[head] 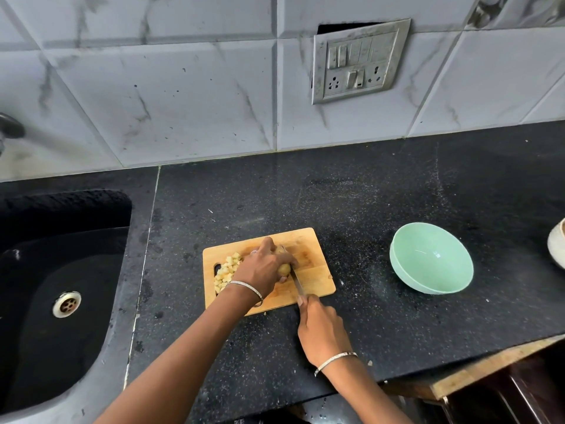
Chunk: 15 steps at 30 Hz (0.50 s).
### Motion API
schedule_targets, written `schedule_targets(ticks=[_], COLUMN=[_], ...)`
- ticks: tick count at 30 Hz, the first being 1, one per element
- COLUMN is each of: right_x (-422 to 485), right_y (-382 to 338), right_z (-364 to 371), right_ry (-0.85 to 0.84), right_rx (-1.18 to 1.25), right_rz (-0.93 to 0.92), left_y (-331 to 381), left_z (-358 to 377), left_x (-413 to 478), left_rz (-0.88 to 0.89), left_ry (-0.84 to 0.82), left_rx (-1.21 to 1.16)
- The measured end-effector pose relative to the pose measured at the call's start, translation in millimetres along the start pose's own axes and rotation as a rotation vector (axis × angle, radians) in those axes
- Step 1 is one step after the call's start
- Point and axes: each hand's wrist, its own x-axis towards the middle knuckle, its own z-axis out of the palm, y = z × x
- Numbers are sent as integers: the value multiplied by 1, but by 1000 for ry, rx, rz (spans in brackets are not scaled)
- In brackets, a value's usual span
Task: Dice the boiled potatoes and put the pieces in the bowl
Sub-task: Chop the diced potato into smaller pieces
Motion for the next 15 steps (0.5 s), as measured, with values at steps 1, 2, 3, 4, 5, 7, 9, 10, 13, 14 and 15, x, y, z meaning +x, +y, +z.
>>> schedule_targets(ticks=[1, 2, 3, 4, 5, 7, 9, 10, 13, 14, 15], right_x=[-1, -3, -6, -9, -14, -26, -39, -45, -54, -55, -53], right_y=[1, 1, 3, 5, 8, 16, 27, 33, 48, 51, 54], right_z=[1, 1, 2, 4, 6, 6, 1, -3, -17, -21, -23], right_ry=[-1, 3, 7, 10, 7, -10, -29, -41, -40, -17, 9], right_rx=[1, 3, 6, 10, 12, 19, 23, 21, 20, 25, 29], right_rz=[1, 0, -2, -9, -17, -16, 11, 24, 34, 27, 21], left_y=[1, 2, 2, 2, 2, 2, 2, 2, 5, 7, 9], left_z=[0, 0, 1, 1, 0, 0, 1, 2, 7, 9, 11], left_x=[0, 0, 0, 0, 0, 0, -1, -1, -6, -8, -10], left_rz=[-1, -2, -3, -4, -7, -15, -25, -30, -60, -78, -95], left_ry=[6, 8, 12, 16, 18, 17, 27, 36, 80, 103, 128], left_rx=[8, 12, 14, 14, 11, -6, -29, -43, -96, -121, -147])
